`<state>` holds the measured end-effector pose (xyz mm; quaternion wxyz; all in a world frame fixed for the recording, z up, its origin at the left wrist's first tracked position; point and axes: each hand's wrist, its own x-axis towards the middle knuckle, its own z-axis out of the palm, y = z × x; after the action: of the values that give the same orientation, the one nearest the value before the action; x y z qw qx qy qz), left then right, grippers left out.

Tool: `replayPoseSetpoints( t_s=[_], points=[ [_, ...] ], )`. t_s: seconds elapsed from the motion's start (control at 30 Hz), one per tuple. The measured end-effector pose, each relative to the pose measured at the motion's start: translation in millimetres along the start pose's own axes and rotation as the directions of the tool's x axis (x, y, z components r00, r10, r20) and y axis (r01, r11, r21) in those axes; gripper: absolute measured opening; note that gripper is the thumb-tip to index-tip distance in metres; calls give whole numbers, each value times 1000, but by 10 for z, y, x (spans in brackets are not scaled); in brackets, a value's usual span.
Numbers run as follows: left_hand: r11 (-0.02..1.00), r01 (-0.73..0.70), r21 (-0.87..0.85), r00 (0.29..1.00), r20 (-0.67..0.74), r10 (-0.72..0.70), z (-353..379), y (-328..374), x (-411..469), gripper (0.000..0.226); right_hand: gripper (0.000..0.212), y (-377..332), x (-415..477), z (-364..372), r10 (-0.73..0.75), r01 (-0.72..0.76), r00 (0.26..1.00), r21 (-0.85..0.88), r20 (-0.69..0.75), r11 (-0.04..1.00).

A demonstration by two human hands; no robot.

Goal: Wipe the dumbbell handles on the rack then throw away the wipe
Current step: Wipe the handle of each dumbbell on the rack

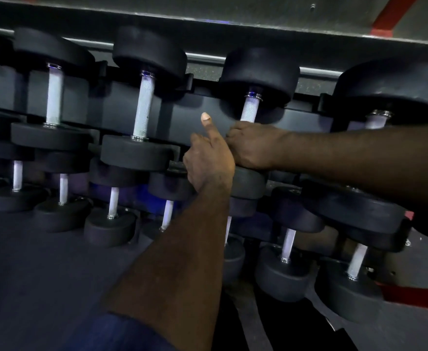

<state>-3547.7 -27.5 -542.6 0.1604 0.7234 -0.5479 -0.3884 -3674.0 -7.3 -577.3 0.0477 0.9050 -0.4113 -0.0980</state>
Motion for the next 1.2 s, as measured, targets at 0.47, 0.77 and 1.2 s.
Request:
replayPoseSetpoints(
  t_s=[0.47,0.77,1.2],
  points=[
    [999,-32,-1,999,9,32,20,-20,31,83,42,451,-220,-75,108,-92,989,160,-96,983],
    [994,-85,66,996,47,82,5,-45,22,85,42,-139,-290,-243,504,-348,863,755,26,555],
    [978,-172,-117,983,41,178,-66,-110,-63,88,22,-629,233,-255,660,527,-463,783,592,-332]
  ],
)
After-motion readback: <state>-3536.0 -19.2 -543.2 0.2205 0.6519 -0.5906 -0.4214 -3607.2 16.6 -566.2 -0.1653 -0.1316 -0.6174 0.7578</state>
